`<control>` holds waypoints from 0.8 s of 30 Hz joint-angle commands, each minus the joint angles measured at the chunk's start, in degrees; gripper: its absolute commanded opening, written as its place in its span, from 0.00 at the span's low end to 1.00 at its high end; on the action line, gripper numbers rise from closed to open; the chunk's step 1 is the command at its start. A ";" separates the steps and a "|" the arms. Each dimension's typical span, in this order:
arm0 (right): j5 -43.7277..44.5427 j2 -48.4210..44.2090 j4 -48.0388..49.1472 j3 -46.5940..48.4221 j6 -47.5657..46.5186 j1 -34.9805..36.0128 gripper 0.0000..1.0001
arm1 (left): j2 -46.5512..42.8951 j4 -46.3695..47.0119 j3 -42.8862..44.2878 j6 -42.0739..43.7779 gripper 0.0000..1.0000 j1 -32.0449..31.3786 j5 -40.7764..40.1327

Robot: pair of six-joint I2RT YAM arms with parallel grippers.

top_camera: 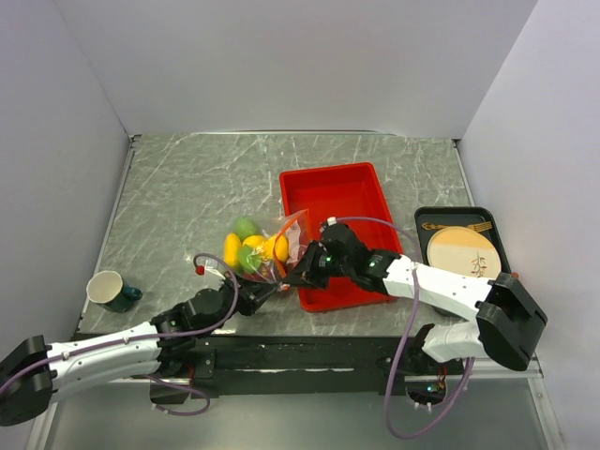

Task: Place the food in the zip-top bag and seal the zipper
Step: Zip the zipper food storage bag at the center of the board.

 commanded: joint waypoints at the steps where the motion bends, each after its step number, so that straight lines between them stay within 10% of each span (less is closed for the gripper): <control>1: 2.55 -0.65 0.67 2.70 -3.15 -3.93 0.00 | 1.28 3.53 -0.25 3.68 0.01 -0.25 5.64; 14: -1.15 -3.10 2.96 0.51 -2.73 -4.30 0.00 | 3.13 6.70 -1.84 2.37 0.01 -0.16 6.00; 20: 0.34 -7.06 10.35 -6.79 7.82 0.10 0.00 | 1.28 5.11 1.24 4.82 0.41 -0.16 2.04; 24: 3.06 -9.17 12.11 -10.13 14.05 1.86 0.00 | 3.47 7.31 1.86 5.97 0.48 -0.16 2.30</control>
